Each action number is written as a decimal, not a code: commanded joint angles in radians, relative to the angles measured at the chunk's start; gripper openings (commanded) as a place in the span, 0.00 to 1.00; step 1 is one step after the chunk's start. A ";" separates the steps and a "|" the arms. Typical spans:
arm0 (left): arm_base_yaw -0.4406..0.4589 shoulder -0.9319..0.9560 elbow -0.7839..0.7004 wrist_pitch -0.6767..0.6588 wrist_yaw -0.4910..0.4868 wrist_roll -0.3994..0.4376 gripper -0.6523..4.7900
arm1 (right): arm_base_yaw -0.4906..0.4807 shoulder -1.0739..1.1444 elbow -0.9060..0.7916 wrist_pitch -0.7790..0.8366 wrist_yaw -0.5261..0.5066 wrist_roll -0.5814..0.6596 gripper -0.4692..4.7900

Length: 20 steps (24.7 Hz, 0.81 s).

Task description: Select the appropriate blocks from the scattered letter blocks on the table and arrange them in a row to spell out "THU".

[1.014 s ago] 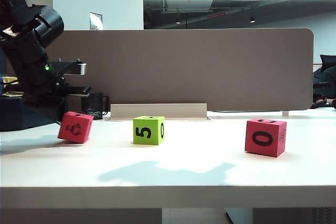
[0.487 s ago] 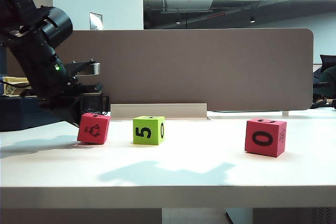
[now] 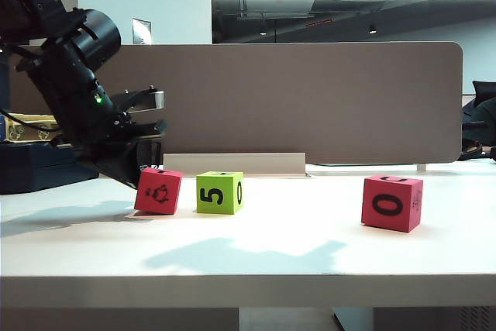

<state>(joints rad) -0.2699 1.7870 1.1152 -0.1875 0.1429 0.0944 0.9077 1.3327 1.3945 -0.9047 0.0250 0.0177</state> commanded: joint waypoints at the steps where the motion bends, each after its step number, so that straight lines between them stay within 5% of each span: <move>1: -0.007 0.010 0.004 0.011 0.004 0.003 0.11 | 0.002 -0.003 0.004 0.011 0.000 0.005 0.08; 5: -0.008 0.009 0.004 0.011 -0.038 0.003 0.11 | 0.002 -0.003 0.004 0.011 0.000 0.005 0.08; 10: -0.008 0.000 0.093 -0.125 -0.263 0.004 0.11 | 0.000 0.009 0.005 0.027 0.048 0.005 0.08; 14: -0.008 -0.053 0.220 -0.343 -0.254 0.006 0.11 | -0.050 0.069 0.005 0.056 0.085 0.003 0.08; 20: -0.008 -0.240 0.255 -0.471 -0.202 0.001 0.11 | -0.195 0.205 0.010 0.106 0.026 -0.030 0.08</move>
<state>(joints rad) -0.2768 1.5780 1.3705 -0.6289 -0.0704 0.0975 0.7380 1.5200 1.3952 -0.8299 0.0853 -0.0032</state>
